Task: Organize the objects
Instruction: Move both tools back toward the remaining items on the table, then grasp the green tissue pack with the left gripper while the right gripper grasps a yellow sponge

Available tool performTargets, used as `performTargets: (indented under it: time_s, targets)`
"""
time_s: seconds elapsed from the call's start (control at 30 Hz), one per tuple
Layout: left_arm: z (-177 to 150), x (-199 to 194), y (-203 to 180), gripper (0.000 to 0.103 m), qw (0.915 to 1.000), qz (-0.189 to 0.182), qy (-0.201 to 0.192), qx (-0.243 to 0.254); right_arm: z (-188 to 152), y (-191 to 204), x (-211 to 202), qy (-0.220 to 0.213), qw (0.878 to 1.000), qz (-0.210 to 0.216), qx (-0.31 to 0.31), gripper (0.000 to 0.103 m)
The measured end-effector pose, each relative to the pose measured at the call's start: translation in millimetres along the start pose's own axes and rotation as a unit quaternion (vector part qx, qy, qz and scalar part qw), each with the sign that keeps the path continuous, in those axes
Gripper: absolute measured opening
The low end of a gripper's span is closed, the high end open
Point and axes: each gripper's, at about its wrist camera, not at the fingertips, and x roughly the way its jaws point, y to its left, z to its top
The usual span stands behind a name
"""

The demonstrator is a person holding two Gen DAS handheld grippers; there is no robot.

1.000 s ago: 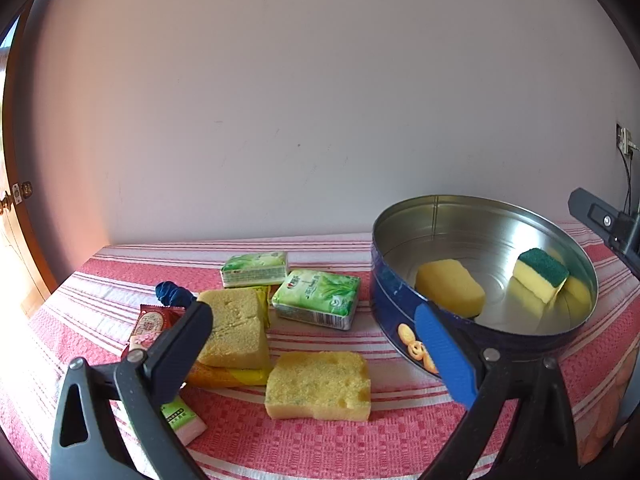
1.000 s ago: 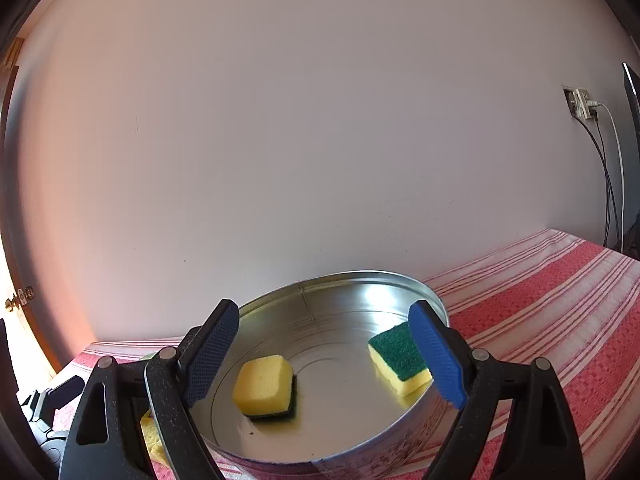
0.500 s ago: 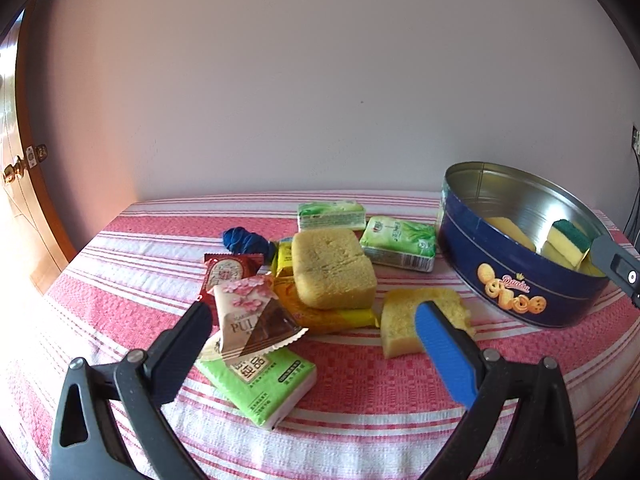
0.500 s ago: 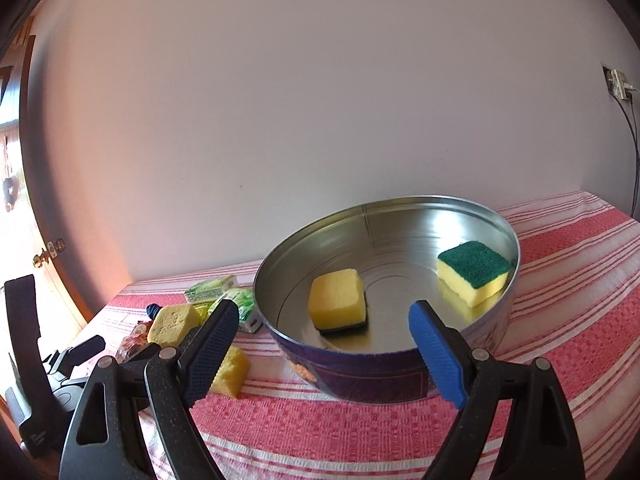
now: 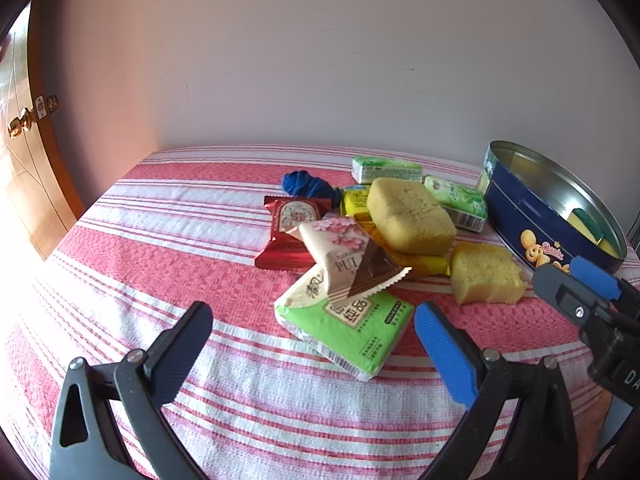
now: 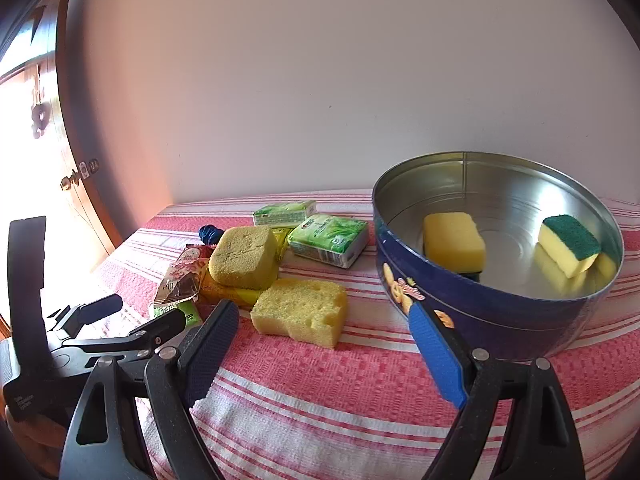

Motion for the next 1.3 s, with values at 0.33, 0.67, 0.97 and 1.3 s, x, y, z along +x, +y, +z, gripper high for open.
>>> performTargets:
  time_s: [0.33,0.67,0.97,1.3]
  targets:
    - [-2.1,3.9,15.7,0.102,0.9997,-0.004,0.02,-0.014,9.3,15.2,70.5,0.118,0.993,-0.018,0.015,0.089]
    - [6.2,18.6,-5.9,0.102,0.9993,-0.002,0.035,0.01,5.2,3.2,49.8,0.105,0.994,-0.023,-0.004,0.071]
    - [12.5,55.1,-22.8,0.103,0.9942,0.0,0.102,0.032,12.5,-9.3,28.5,0.079,0.996,-0.03,-0.011,0.07]
    - [8.6,46.6,-22.2,0.083,0.9947,-0.029,0.093,0.034,18.3,-5.0,14.2,0.041,0.998,-0.043,-0.023,0.07]
